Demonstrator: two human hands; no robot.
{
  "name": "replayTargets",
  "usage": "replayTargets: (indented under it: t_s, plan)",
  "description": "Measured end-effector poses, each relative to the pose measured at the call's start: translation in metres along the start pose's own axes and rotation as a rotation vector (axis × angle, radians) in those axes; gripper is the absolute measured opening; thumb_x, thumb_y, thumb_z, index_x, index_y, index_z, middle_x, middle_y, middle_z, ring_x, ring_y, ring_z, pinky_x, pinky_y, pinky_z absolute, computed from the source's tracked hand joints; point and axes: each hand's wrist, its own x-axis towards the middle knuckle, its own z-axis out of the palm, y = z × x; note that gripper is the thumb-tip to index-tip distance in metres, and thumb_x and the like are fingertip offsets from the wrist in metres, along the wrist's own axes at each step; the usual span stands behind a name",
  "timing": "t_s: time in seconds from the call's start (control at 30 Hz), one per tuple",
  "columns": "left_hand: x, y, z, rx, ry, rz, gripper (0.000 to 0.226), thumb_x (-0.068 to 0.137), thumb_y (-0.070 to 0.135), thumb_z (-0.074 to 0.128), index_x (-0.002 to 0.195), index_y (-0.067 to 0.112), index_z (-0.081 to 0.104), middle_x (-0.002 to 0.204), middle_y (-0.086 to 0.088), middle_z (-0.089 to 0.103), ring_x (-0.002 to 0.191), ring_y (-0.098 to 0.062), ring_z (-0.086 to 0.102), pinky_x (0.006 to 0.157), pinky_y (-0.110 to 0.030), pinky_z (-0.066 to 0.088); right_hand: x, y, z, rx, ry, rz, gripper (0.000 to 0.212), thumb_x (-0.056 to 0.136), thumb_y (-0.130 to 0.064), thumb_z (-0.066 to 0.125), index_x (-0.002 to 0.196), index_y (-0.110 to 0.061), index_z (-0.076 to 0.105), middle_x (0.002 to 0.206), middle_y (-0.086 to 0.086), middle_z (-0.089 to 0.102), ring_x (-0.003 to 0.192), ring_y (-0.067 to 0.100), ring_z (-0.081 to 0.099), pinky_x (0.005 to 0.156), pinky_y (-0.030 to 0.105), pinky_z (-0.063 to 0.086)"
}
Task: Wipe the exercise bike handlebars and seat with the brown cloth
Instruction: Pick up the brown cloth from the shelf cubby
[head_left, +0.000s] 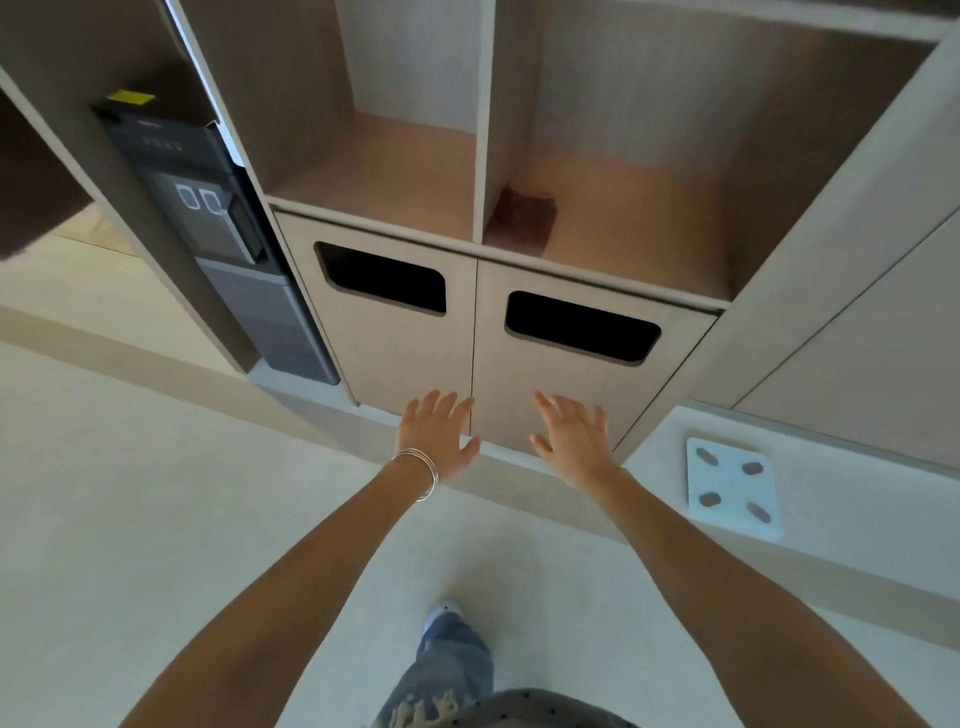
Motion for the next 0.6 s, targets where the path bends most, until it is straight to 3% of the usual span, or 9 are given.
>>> replayTargets:
  t_s: [0.4, 0.6]
  plan:
    - [0.108, -0.036, -0.016, 0.035, -0.002, 0.083, 0.062, 0.093, 0.050, 0.035, 0.147, 0.026, 0.015, 0.156, 0.000, 0.019, 0.144, -0.025, 0.010, 0.117, -0.045, 0.008, 0.093, 0.016, -0.009, 0.014, 0.009, 0.096, 0.063, 0.096, -0.038, 0.042, 0.148, -0.021, 0.011, 0.149, 0.007, 0.028, 0.138, 0.023, 0.026, 0.113, 0.054, 0.016]
    - [0.165, -0.033, -0.024, 0.031, 0.027, 0.100, 0.063, 0.093, 0.048, 0.037, 0.147, 0.024, 0.014, 0.156, 0.000, 0.018, 0.145, -0.023, 0.009, 0.117, -0.044, 0.008, 0.162, 0.045, -0.027, 0.017, 0.054, 0.028, 0.061, 0.095, -0.038, 0.044, 0.147, -0.020, 0.017, 0.148, 0.008, 0.033, 0.137, 0.025, 0.030, 0.113, 0.053, 0.019]
